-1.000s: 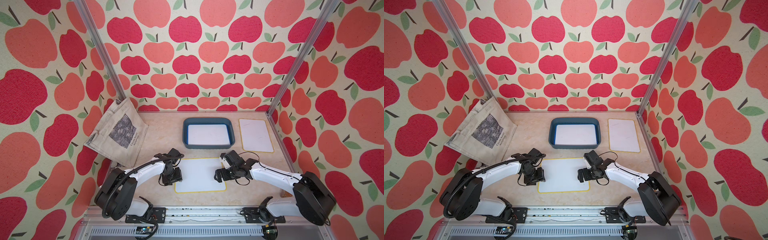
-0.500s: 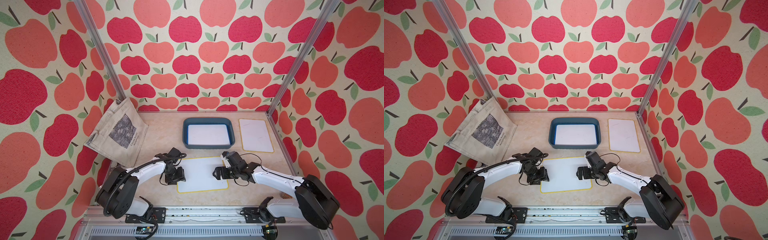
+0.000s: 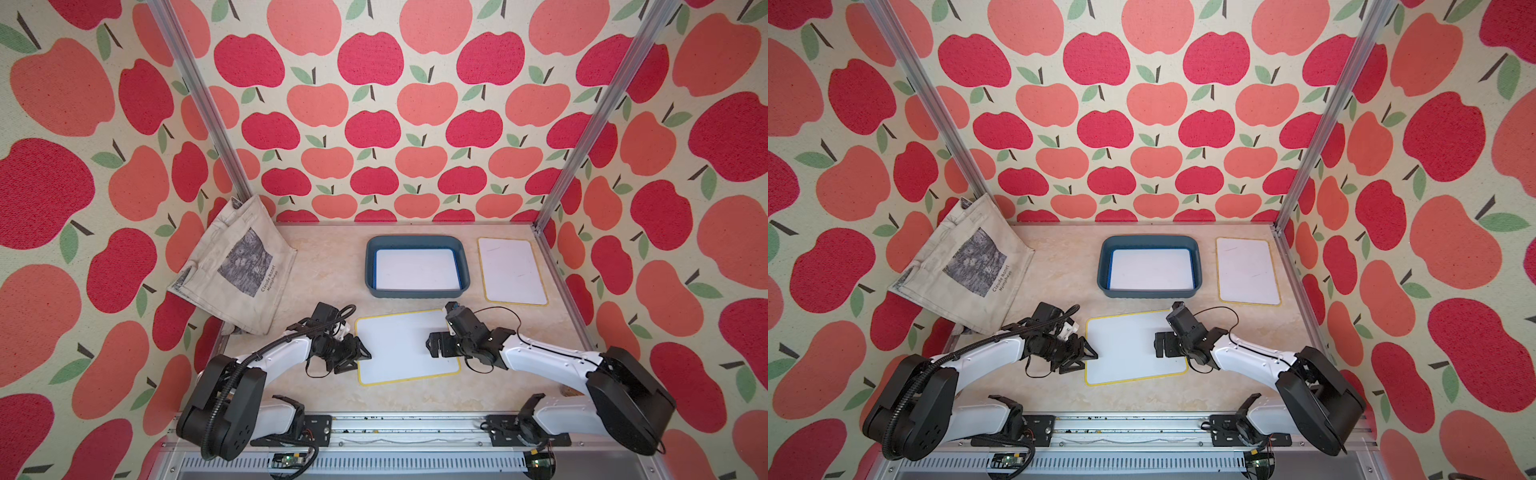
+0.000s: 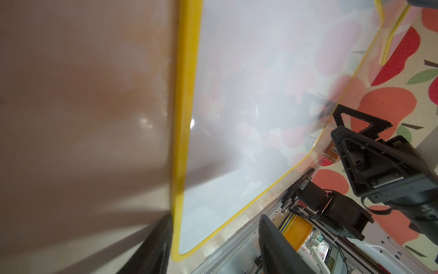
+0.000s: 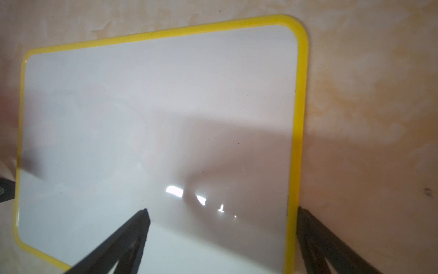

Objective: Put the whiteboard into the storage box
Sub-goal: Pick up the whiteboard at the center of the board.

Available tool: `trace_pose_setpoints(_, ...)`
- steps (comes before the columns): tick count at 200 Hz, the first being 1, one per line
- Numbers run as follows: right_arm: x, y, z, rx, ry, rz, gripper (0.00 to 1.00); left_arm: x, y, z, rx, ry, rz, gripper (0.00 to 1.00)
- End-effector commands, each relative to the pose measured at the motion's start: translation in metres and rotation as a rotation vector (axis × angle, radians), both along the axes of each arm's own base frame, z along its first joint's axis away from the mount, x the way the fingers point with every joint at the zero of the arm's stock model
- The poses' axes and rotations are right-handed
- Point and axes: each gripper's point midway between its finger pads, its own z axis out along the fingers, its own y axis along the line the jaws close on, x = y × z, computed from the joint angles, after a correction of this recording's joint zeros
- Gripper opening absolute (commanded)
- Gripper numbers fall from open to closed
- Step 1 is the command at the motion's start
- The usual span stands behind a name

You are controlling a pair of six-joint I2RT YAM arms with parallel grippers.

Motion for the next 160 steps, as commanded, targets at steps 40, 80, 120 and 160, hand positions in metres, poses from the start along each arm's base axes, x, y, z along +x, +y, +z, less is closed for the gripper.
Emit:
trace_pose_setpoints(40, -0.079, 0.035, -0.017, 0.157, 0.329, 0.183, 0.99, 0.011, -0.018, 0.000, -0.171, -0.124, -0.024, 0.58)
trace_pose_setpoints(80, -0.080, 0.042, -0.011, 0.202, 0.329, 0.201, 0.99, 0.018, -0.012, 0.014, -0.223, -0.165, 0.010, 0.57)
trace_pose_setpoints(120, -0.080, 0.048, 0.000, 0.241, 0.325, 0.204, 0.99, 0.021, -0.010, 0.014, -0.196, -0.162, 0.016, 0.56)
trace_pose_setpoints(160, -0.080, 0.045, 0.005, 0.224, 0.316, 0.202, 0.99, 0.025, -0.009, 0.016, -0.176, -0.175, 0.013, 0.55)
